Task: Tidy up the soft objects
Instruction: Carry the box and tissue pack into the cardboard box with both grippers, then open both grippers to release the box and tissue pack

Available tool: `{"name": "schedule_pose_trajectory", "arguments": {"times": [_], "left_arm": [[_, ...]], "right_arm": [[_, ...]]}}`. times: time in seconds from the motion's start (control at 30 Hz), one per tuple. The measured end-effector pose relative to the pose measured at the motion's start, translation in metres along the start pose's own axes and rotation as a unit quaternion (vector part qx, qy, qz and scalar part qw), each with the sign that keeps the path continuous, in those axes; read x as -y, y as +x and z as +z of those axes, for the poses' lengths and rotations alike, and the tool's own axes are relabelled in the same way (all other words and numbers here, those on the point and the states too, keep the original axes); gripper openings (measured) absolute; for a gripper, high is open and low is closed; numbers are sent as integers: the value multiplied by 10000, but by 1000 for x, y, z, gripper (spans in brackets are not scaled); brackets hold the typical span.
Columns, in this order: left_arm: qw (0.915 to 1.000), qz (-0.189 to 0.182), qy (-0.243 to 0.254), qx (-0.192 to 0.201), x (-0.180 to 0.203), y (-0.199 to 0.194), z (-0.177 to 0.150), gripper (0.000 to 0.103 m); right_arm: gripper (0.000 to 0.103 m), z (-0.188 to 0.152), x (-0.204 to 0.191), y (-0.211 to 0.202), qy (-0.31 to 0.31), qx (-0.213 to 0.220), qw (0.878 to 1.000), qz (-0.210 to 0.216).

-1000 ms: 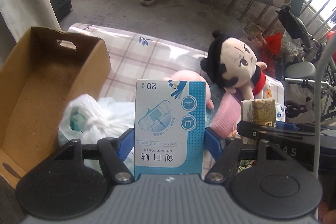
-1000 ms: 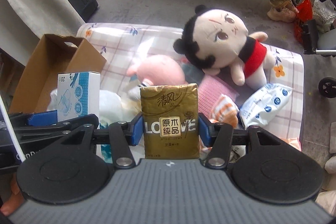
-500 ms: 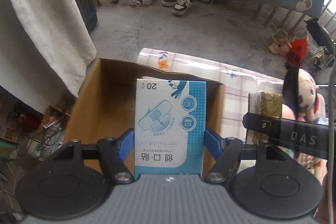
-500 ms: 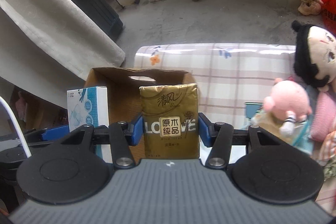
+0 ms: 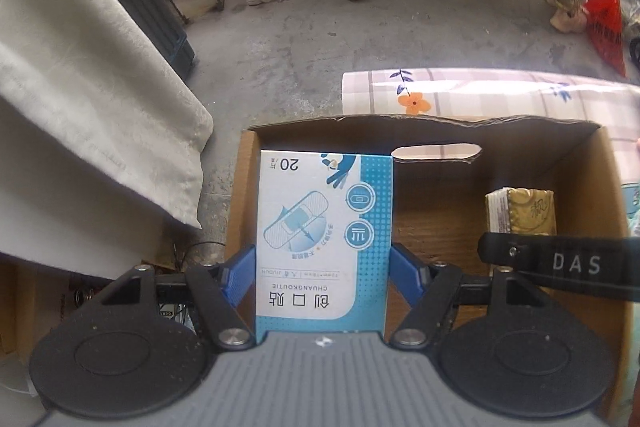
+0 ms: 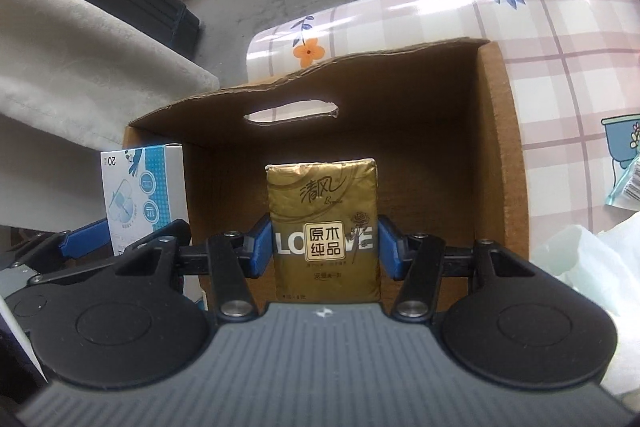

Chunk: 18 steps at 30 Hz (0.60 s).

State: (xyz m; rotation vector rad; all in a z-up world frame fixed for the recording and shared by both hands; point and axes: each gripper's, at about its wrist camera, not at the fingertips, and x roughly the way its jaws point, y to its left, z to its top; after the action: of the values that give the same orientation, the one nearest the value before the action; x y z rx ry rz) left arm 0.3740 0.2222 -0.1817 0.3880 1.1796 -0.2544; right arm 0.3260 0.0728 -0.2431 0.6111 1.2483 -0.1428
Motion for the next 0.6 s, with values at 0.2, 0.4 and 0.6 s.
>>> {"name": "schedule_pose_trajectory", "arguments": {"times": [0.2,0.4,0.6], "left_arm": [[9998,-71,155,-136,2,35,10,79],[9998,-84,192,-54,0,43,10,82],[9997,-164,138,-98,-5,37,9,82]], "right_arm": [[52,6,10,34,267,46,9996,-23],[52,5,11,57,381,-29,9993,-41],[52,7,7,76,466,-177,9988,25]]}}
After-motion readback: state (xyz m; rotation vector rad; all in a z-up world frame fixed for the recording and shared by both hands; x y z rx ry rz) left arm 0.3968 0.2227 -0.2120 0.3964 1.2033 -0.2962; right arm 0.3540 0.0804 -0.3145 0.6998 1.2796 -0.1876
